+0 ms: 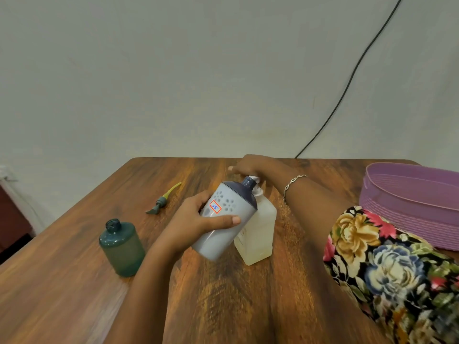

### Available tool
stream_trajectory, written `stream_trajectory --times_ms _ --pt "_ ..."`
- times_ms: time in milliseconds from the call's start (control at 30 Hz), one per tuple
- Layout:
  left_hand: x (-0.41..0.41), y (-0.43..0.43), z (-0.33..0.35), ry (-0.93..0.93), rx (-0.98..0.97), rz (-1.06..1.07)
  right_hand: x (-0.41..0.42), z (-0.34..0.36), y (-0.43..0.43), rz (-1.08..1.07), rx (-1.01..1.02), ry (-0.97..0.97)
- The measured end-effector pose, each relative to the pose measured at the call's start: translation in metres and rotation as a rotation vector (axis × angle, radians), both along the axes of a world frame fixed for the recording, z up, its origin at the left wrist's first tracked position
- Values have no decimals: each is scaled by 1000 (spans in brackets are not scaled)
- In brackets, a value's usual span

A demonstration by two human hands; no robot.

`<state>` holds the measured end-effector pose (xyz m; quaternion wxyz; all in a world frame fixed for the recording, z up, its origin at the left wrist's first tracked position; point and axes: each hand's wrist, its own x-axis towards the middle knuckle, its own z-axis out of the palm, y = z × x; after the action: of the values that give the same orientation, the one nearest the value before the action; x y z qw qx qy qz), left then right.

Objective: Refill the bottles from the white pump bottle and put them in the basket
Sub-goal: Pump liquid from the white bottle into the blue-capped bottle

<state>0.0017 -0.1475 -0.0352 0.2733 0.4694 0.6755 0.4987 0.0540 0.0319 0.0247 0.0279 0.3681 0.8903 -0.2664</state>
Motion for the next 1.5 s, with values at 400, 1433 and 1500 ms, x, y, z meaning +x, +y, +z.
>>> stream_trajectory --times_ms 400,1433,1500 --pt "3 2 -4 2 -20 -46 7 -5 3 24 31 16" --pt "4 -1 -6 -34 -66 -38 -11 -25 7 -8 80 34" --pt "4 -2 -5 -33 -57 -38 -12 -28 10 -31 100 107"
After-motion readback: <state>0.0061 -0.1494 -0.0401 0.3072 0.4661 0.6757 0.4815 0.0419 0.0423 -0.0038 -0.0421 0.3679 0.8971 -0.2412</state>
